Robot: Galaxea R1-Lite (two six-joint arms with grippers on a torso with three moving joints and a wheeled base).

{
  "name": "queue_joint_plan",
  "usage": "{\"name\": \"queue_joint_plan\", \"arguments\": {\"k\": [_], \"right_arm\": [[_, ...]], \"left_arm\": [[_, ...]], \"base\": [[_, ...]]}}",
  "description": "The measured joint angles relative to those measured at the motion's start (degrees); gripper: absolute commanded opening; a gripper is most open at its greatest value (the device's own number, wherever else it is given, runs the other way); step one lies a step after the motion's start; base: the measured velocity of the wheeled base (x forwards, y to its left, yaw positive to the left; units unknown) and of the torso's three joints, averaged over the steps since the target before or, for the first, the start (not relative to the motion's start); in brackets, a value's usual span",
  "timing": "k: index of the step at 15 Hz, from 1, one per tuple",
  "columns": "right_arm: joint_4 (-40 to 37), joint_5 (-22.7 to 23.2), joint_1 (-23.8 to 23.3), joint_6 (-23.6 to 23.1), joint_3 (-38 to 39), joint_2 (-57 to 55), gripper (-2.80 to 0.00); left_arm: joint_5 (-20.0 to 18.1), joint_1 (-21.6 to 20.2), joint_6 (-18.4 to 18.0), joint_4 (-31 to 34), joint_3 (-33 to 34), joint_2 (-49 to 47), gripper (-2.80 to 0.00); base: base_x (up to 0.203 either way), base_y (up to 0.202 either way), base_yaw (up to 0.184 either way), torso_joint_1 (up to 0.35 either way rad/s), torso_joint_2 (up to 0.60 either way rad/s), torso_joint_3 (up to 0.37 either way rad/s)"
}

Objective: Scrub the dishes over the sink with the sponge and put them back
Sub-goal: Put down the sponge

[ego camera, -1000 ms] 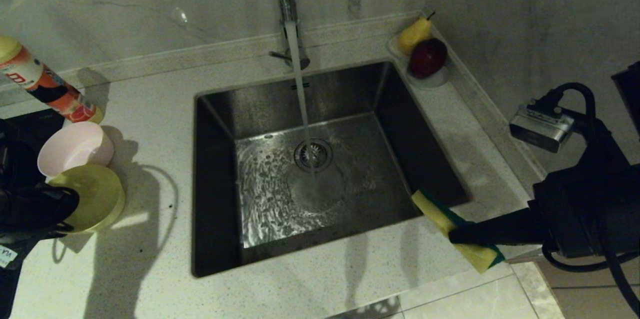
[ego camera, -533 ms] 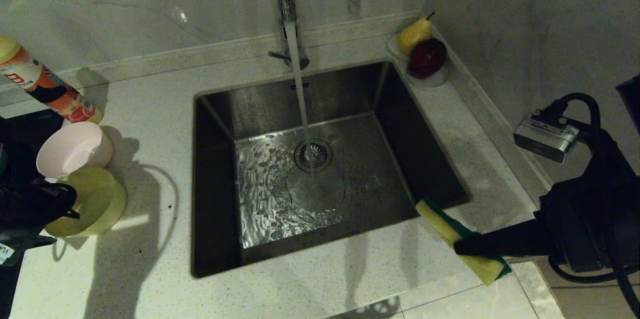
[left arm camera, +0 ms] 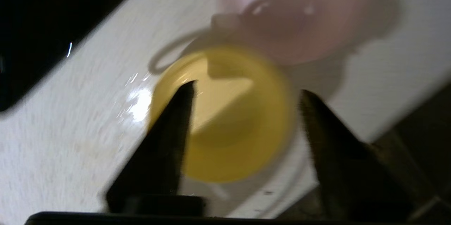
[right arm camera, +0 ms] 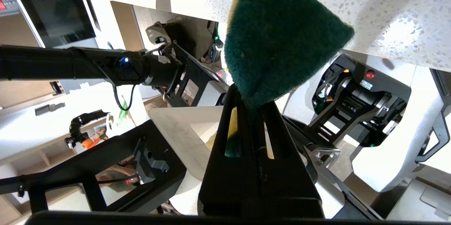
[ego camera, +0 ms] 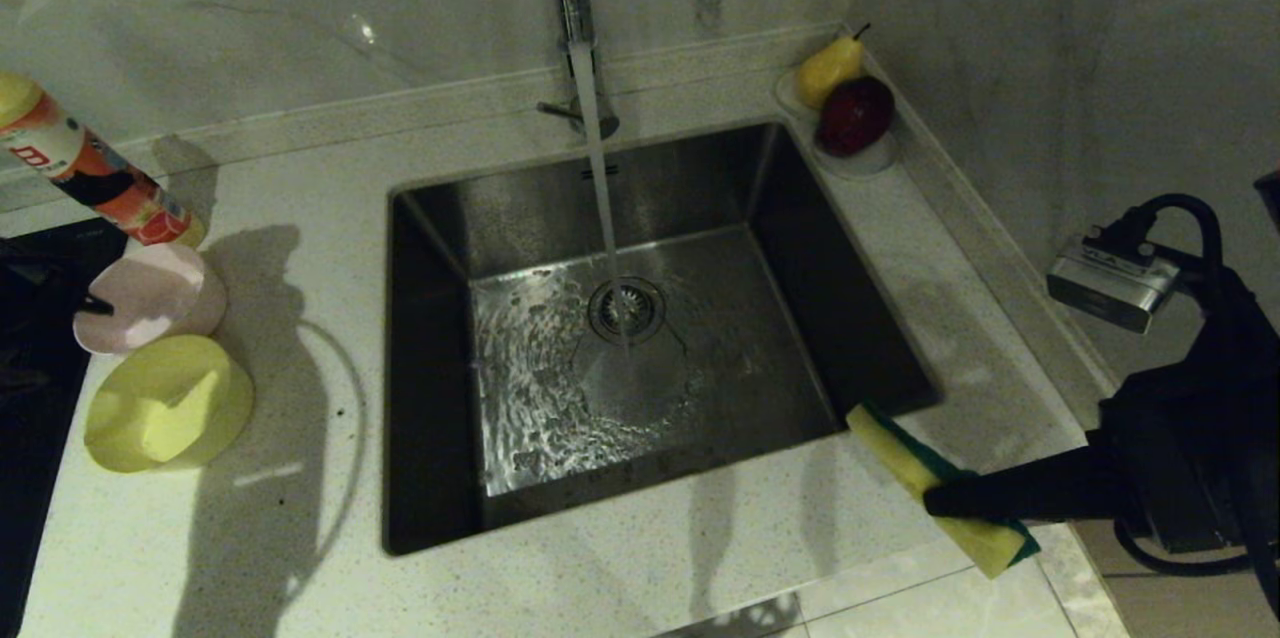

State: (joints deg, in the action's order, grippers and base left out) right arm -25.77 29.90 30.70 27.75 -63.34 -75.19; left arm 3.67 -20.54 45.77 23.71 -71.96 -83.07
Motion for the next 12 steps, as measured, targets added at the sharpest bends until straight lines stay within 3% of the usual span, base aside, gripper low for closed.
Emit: {"name": "queue_joint_plan", "arguments": {"k": [3, 5, 7, 10, 12], "right_arm": [[-0.5, 0.3, -1.6, -0.4, 0.0, 1.4, -2.80], [-1.0, 0.4, -2.1, -0.4, 0.5, 2.1, -2.80], [-1.1, 0.5, -2.3, -0.3, 1.1, 3.1, -2.80], [-0.9, 0.4, -2.4, -0.2, 3.4, 4.9, -2.80], [-0.4, 0.4, -2.5, -0.2, 4.4, 5.4, -2.80]], "left_arm": [[-1.4, 0.7, -9.4, 1.1, -7.1, 0.0, -2.80], [-5.7, 2.5, -17.1, -4.6, -7.9, 0.0, -2.80], [-8.2, 5.0, -25.4, -11.3, -7.8, 0.0, -2.80], [-8.7, 9.8, -37.5, -18.9, -5.0, 0.2, -2.80], [-8.7, 13.4, -40.9, -23.1, -0.7, 2.3, -2.80]], "base": [[0.000, 0.000, 0.000, 0.000, 0.00, 0.000], [0.000, 0.000, 0.000, 0.000, 0.00, 0.000], [0.000, 0.000, 0.000, 0.000, 0.00, 0.000], [0.000, 0.000, 0.000, 0.000, 0.00, 0.000], [0.000, 0.000, 0.000, 0.000, 0.00, 0.000]]}}
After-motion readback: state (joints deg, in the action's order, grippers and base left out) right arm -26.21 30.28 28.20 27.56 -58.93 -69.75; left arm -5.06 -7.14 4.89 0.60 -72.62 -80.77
